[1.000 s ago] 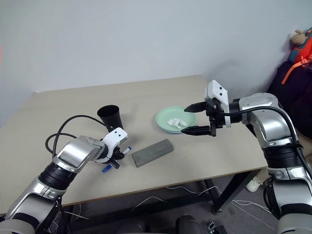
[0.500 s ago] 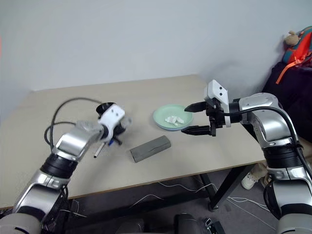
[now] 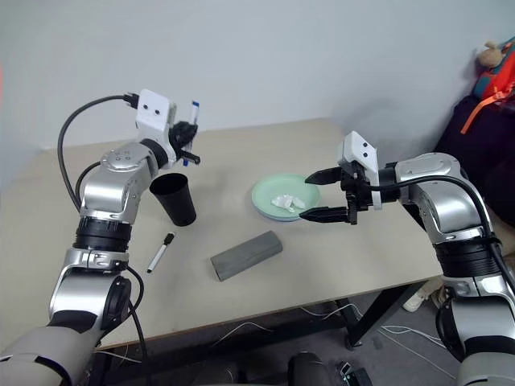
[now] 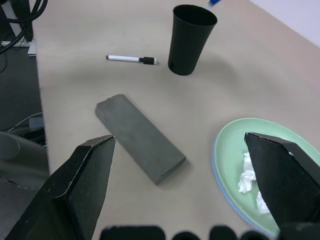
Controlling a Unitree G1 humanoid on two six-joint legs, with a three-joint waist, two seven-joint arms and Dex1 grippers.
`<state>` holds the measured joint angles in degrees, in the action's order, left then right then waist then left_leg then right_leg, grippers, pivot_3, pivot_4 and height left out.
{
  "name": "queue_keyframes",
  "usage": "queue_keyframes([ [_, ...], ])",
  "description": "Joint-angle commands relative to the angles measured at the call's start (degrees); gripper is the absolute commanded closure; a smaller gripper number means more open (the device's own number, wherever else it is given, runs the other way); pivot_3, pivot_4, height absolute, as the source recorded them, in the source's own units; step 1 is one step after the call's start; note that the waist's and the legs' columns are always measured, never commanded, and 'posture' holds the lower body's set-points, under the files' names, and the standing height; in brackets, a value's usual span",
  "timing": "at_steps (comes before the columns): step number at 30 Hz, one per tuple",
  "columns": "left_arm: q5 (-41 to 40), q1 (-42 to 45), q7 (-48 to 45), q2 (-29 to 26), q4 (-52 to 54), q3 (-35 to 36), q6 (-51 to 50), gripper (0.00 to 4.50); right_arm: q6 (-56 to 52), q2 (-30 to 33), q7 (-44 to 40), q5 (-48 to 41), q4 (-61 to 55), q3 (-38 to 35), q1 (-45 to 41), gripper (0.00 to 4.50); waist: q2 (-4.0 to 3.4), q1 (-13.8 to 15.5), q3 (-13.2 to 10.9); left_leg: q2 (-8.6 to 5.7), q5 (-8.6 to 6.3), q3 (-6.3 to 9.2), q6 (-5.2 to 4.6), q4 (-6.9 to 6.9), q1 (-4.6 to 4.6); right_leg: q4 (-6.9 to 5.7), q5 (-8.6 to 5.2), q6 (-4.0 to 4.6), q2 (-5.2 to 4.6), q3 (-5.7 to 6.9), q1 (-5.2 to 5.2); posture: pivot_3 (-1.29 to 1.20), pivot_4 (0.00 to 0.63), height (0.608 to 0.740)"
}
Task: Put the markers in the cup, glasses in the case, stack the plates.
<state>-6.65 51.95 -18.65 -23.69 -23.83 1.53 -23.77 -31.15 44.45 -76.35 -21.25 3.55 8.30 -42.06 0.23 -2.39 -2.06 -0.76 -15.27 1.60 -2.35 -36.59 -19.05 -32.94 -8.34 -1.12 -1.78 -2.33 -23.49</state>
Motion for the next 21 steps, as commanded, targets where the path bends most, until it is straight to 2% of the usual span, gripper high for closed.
queue_keyframes([
  [1,2.01,3.13,2.36,-0.08,-5.19,1.61,8.27,4.41,0.07,0.33,0.35,-0.65,-1.27,-1.75,-1.28,0.0,-0.03,0.39,0.04,-0.04,-0.06,0.01,0.03,0.12,-0.05,0.13,0.0,0.0,-0.02,-0.03,-0.02,0.0,0.0,0.727],
  [7,2.75,4.25,3.32,-0.28,-12.8,1.88,13.08,4.41,-0.06,0.44,0.8,-0.81,-1.7,-1.98,-0.89,0.0,-0.05,1.89,0.06,-0.43,-0.28,0.17,-0.02,0.09,-0.59,0.3,0.06,0.04,-0.42,0.02,-0.27,0.0,0.0,0.727],
  [10,2.81,4.03,3.04,-0.32,-13.86,2.03,13.14,4.41,-0.11,0.45,0.95,-0.87,-1.9,-2.01,-0.73,0.0,-0.05,2.98,0.06,-0.52,-0.36,0.27,-0.14,-0.01,-0.58,0.36,-0.01,-0.08,-0.47,0.1,-0.13,0.0,0.0,0.727],
  [11,2.45,3.65,2.56,-0.18,-13.45,2.22,12.45,4.41,-0.16,0.44,1.02,-0.88,-1.93,-2.03,-0.73,0.0,-0.04,3.04,0.06,-0.53,-0.36,0.32,-0.14,-0.06,-0.58,0.39,-0.2,-0.37,-0.47,0.13,-0.07,0.0,0.0,0.727],
  [14,1.95,2.64,1.65,0.2,-11.74,2.45,11.05,4.41,-0.3,0.39,1.22,-0.93,-2.0,-2.05,-0.75,0.0,-0.04,3.0,0.06,-0.58,-0.34,0.45,-0.15,-0.28,-0.51,0.36,-0.25,-0.43,-0.47,0.15,0.04,0.0,0.0,0.727],
  [21,1.53,-0.65,0.55,1.46,-8.35,2.37,8.78,2.06,-0.49,0.35,1.3,-1.03,-2.19,-2.02,-0.86,0.0,-0.05,2.84,0.06,-0.42,-0.12,0.47,-0.15,-0.31,-0.36,0.14,-0.25,-0.43,-0.17,0.07,0.08,0.0,0.0,0.727],
])
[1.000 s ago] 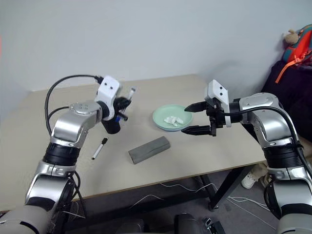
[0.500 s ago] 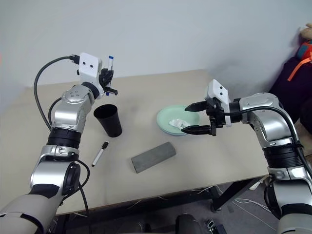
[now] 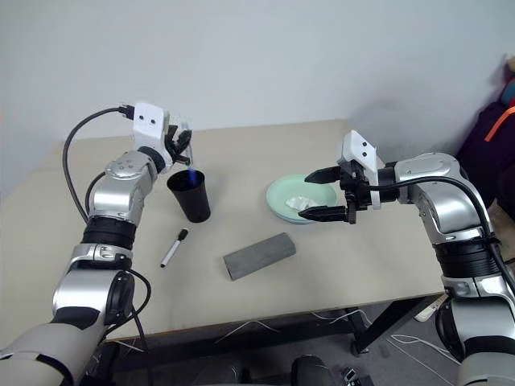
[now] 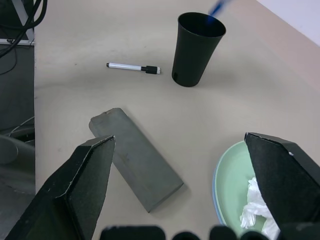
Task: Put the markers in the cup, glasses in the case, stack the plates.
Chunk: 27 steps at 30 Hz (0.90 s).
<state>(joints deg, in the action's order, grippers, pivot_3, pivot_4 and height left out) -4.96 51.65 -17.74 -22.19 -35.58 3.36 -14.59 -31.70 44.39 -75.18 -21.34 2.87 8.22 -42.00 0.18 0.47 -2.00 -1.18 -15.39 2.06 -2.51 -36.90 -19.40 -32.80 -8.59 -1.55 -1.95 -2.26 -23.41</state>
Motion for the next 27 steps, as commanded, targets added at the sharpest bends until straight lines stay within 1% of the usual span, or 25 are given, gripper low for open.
queue_keyframes([
  [1,-0.04,-0.8,-0.36,0.03,3.79,0.41,-0.64,1.74,0.06,0.41,0.11,-0.94,-1.51,-1.94,-0.95,0.0,0.0,-0.06,0.0,0.03,0.01,0.02,-0.01,0.0,0.01,-0.03,0.0,0.0,0.04,0.0,-0.01,0.0,0.0,0.727],
  [6,0.3,-2.34,-0.43,0.07,5.61,0.21,-1.94,0.01,0.07,0.3,0.18,-0.89,-1.52,-1.89,-1.0,0.0,0.0,-0.2,0.0,0.03,0.01,0.05,-0.01,0.02,0.01,-0.08,0.01,0.02,0.07,-0.02,-0.02,0.0,0.0,0.727],
  [12,-0.24,-3.13,-1.65,-1.64,9.36,0.8,-5.29,0.01,0.13,0.28,0.13,-0.9,-1.48,-1.88,-0.99,0.0,0.0,-0.17,0.0,-0.05,0.01,0.05,-0.01,0.01,-0.07,0.01,0.02,0.02,0.01,-0.11,-0.02,0.0,0.0,0.727],
  [17,-3.62,-3.64,-7.01,-6.12,17.3,1.61,-19.17,0.01,0.08,0.33,0.18,-0.87,-1.55,-1.88,-0.89,0.0,0.0,-0.28,0.01,-0.05,0.01,0.07,-0.01,0.02,-0.08,0.0,0.02,0.02,0.02,-0.09,-0.03,0.0,0.0,0.727],
  [19,-5.34,-5.6,-13.53,-12.95,26.2,-1.54,-31.37,0.01,0.07,0.41,0.14,-0.89,-1.58,-1.91,-0.75,0.0,0.0,-0.5,0.0,-0.04,0.01,0.07,-0.01,0.02,-0.07,-0.02,0.01,0.02,0.02,-0.09,-0.03,0.0,0.0,0.727],
  [20,-5.32,-6.72,-15.56,-15.97,29.78,-2.99,-35.63,0.01,0.06,0.44,0.12,-0.88,-1.6,-1.92,-0.68,0.0,0.0,-0.82,0.0,-0.03,0.01,0.07,-0.01,0.03,-0.08,-0.02,0.01,0.02,0.03,-0.1,-0.06,0.0,0.0,0.727],
  [21,-5.3,-7.44,-16.47,-17.86,32.07,-3.92,-38.16,0.01,0.06,0.46,0.11,-0.88,-1.62,-1.93,-0.63,0.0,-0.01,-1.27,0.0,-0.02,0.0,0.05,-0.01,0.05,-0.06,-0.04,0.0,0.02,0.04,-0.1,-0.05,0.0,0.0,0.727],
  [24,-6.6,-9.75,-18.86,-22.36,35.79,-4.73,-44.84,0.01,0.12,0.46,0.01,-0.82,-1.53,-1.82,-0.63,0.0,-0.01,-1.71,0.0,-0.03,0.0,0.12,-0.01,0.07,-0.03,-0.05,-0.02,0.03,0.03,-0.07,-0.03,0.0,0.0,0.727],
  [27,-7.59,-11.07,-19.89,-23.99,37.66,-4.81,-49.49,0.01,0.12,0.37,-0.1,-0.82,-1.47,-1.74,-0.69,0.0,-0.01,-1.74,-0.01,-0.02,0.01,0.12,-0.01,0.06,0.03,-0.06,-0.05,0.06,0.03,-0.08,0.0,0.0,0.0,0.727],
])
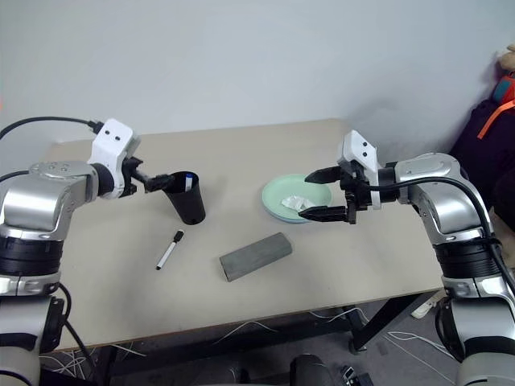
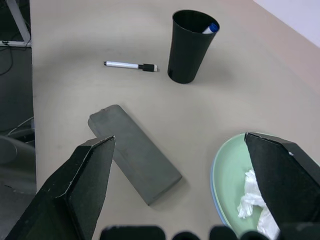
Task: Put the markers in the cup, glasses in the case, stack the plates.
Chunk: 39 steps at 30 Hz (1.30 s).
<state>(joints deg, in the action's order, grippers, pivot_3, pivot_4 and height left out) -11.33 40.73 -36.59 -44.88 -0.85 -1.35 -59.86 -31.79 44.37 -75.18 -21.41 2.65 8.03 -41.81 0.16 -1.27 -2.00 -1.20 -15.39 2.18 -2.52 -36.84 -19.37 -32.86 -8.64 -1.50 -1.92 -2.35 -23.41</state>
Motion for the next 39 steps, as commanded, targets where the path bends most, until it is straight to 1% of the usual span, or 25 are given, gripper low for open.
queue_keyframes([
  [1,-1.29,-0.92,-1.28,-1.73,3.38,-0.65,-5.33,0.01,0.24,0.34,-0.14,-0.73,-1.22,-1.48,-0.92,0.0,0.01,0.0,0.0,0.02,0.0,0.0,-0.01,-0.01,0.0,0.0,-0.02,0.03,0.0,0.02,0.0,0.0,0.0,0.727],
  [4,-1.6,-3.35,-0.89,-1.32,4.68,-2.58,-9.86,0.01,0.39,0.17,-0.3,-0.64,-0.93,-1.3,-1.18,0.0,0.01,-0.02,0.0,0.03,0.02,0.0,-0.03,-0.01,0.01,-0.04,-0.03,0.06,0.01,0.02,-0.01,0.0,0.0,0.727],
  [7,-1.36,-4.66,1.27,1.28,3.6,-3.48,-13.01,0.01,0.38,0.03,-0.4,-0.67,-0.89,-1.2,-1.42,0.0,0.01,0.02,0.0,0.04,0.03,0.01,-0.03,-0.01,0.01,-0.05,-0.03,0.05,0.02,0.02,-0.02,0.0,0.0,0.727],
  [12,0.6,-6.22,5.4,6.78,-1.6,-5.84,-11.68,0.01,0.43,-0.02,-0.54,-0.64,-0.92,-1.19,-1.57,0.0,0.01,0.03,0.0,0.01,0.03,0.01,-0.03,-0.01,-0.02,-0.03,0.01,-0.01,0.01,-0.01,-0.01,0.0,0.0,0.727],
  [15,1.46,-6.66,7.23,9.15,-4.96,-6.81,-10.19,0.01,0.27,0.08,-0.51,-0.71,-1.23,-1.32,-1.57,0.0,0.01,0.03,0.0,0.01,0.03,0.01,-0.03,-0.01,-0.03,-0.02,0.02,-0.02,0.0,-0.02,-0.02,0.0,0.0,0.727],
  [21,2.17,-7.07,8.54,10.73,-7.69,-7.05,-8.62,0.01,0.18,0.37,-0.49,-0.75,-1.47,-1.57,-1.35,0.0,0.01,0.02,0.0,0.01,0.03,0.01,-0.03,-0.01,-0.02,-0.03,0.02,-0.02,0.01,-0.01,-0.03,0.0,0.0,0.727],
  [26,2.7,-9.14,10.37,11.73,-9.26,-6.09,-7.94,0.01,-0.22,1.35,-0.73,-0.86,-1.92,-1.96,-0.88,0.0,-0.04,0.11,0.06,-0.01,0.03,0.01,-0.03,-0.01,-0.01,-0.02,0.02,-0.02,-0.01,-0.02,0.01,0.0,0.0,0.727],
  [29,1.48,-12.25,10.23,11.27,-6.44,-4.12,-9.55,0.6,-0.91,2.42,-1.19,-0.92,-2.42,-2.19,-1.18,0.0,-0.08,0.03,0.08,0.0,0.02,-0.01,-0.03,-0.01,0.05,-0.03,0.01,0.0,-0.02,-0.02,0.04,0.0,0.0,0.727],
  [31,1.25,-13.45,10.22,10.98,-5.38,-3.49,-10.06,1.2,-1.1,2.87,-1.2,-0.96,-2.63,-2.28,-1.15,0.0,-0.08,-0.11,0.13,0.03,0.02,-0.06,-0.02,0.01,0.11,-0.04,0.01,0.0,-0.02,-0.03,0.04,0.0,0.0,0.727],
  [32,1.31,-13.91,10.21,10.66,-5.05,-3.46,-10.31,1.63,-1.17,3.08,-1.12,-1.01,-2.74,-2.39,-1.03,0.0,-0.07,-0.25,0.13,0.06,0.01,-0.12,-0.02,0.05,0.2,-0.04,-0.01,0.03,-0.01,-0.03,0.06,0.0,0.0,0.727],
  [38,1.44,-15.04,10.54,9.81,-3.86,-3.57,-11.42,3.64,-1.43,3.56,-0.94,-1.26,-3.2,-2.74,-0.54,0.0,-0.08,-0.95,0.13,0.06,0.01,-0.11,-0.03,0.31,0.7,-0.06,-0.07,0.11,0.02,0.0,0.26,0.0,0.0,0.727],
  [39,1.37,-15.12,10.57,9.78,-3.67,-3.55,-11.55,4.06,-1.46,3.61,-0.92,-1.31,-3.24,-2.75,-0.52,0.0,-0.08,-1.18,0.13,0.06,0.01,-0.1,-0.03,0.33,0.74,-0.06,-0.07,0.11,0.03,0.0,0.26,0.0,0.0,0.727],
])
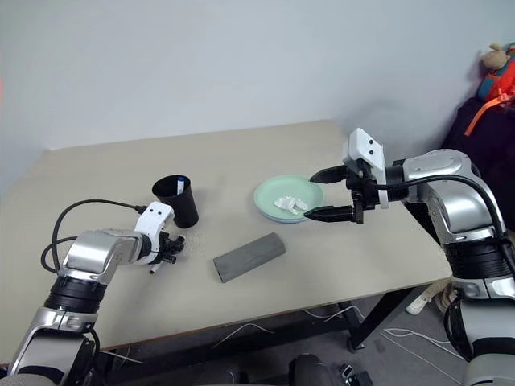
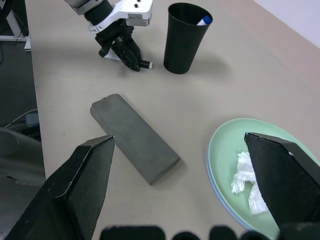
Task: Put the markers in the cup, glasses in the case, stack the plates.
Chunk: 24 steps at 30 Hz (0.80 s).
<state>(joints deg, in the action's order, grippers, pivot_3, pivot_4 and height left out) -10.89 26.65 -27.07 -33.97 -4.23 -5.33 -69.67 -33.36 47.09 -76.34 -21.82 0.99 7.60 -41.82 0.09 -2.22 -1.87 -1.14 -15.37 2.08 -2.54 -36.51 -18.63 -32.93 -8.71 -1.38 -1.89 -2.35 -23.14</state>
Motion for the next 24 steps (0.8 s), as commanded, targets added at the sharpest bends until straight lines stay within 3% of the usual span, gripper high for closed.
queue_keyframes([
  [1,0.79,-1.1,1.0,-1.38,0.24,0.75,-1.56,4.35,0.2,0.84,0.28,-0.82,-1.41,-2.24,-0.65,0.0,0.0,-0.45,0.0,0.0,0.0,0.02,0.0,0.01,0.02,0.0,0.0,0.0,0.0,0.02,0.0,0.0,0.0,0.727],
  [11,-3.18,-4.2,-6.15,-7.2,10.09,5.65,8.26,4.39,0.62,0.01,0.71,-0.7,-0.81,-1.93,-0.84,0.0,0.07,-0.37,-0.03,-0.01,-0.02,0.02,0.03,0.02,-0.08,0.01,0.0,0.0,-0.02,0.0,-0.21,0.0,0.0,0.727],
  [15,-9.91,-5.38,-14.49,-11.83,16.67,12.26,10.85,4.39,1.11,-0.72,0.52,-0.39,0.37,-1.38,-1.53,0.0,0.09,-0.35,-0.04,-0.06,-0.07,0.03,0.12,0.02,-0.15,0.09,0.0,0.01,-0.07,0.0,-0.22,0.0,0.0,0.727],
  [24,-15.95,-5.27,-17.28,-13.0,20.34,16.32,11.03,4.39,1.57,-1.13,0.14,-0.13,1.25,-1.08,-2.33,0.0,0.08,-0.42,-0.05,-0.11,-0.07,0.0,0.12,0.02,-0.14,0.14,-0.01,0.0,-0.13,-0.01,-0.17,0.0,0.0,0.727],
])
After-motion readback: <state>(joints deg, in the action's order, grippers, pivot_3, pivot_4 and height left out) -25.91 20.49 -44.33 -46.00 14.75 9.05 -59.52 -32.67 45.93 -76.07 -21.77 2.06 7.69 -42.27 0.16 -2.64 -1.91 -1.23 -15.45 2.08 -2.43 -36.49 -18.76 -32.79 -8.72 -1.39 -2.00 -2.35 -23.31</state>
